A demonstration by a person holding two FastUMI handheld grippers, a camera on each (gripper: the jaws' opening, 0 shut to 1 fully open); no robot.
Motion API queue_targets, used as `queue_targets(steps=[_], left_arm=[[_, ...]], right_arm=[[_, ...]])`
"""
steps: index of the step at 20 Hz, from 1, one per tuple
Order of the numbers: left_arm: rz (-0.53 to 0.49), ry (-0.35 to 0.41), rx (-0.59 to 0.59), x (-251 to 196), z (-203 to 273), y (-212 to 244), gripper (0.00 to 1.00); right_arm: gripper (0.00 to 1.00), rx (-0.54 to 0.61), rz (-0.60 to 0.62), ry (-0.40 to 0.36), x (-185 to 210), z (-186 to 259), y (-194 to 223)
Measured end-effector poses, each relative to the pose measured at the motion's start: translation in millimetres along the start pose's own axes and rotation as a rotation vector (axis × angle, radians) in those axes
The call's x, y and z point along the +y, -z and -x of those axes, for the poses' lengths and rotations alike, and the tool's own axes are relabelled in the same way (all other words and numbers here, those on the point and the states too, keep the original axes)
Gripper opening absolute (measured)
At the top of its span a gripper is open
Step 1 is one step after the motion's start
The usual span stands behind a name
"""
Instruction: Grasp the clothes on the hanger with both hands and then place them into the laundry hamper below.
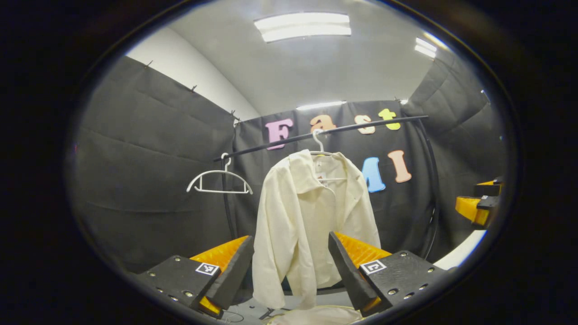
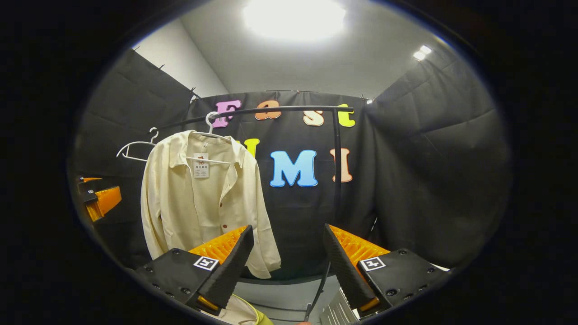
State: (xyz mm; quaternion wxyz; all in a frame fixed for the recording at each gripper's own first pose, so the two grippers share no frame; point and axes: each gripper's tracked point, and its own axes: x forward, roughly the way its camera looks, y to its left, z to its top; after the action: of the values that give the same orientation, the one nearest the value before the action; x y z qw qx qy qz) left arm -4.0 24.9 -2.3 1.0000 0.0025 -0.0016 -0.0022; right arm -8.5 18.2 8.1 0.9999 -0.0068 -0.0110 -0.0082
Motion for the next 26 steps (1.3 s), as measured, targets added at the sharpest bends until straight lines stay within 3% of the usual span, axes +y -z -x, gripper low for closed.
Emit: queue_targets(steps=[15, 26], left_arm=[[0.04, 0.068, 0.011, 19, -37, -20, 0.99], [0.052, 0.072, 0.009, -28, -113, -34, 0.97]], right_arm=[[0.98, -0.049, 0.01, 0.007, 46, -26, -35], [0.98, -0.072, -0.02, -0.14, 84, -111, -48]])
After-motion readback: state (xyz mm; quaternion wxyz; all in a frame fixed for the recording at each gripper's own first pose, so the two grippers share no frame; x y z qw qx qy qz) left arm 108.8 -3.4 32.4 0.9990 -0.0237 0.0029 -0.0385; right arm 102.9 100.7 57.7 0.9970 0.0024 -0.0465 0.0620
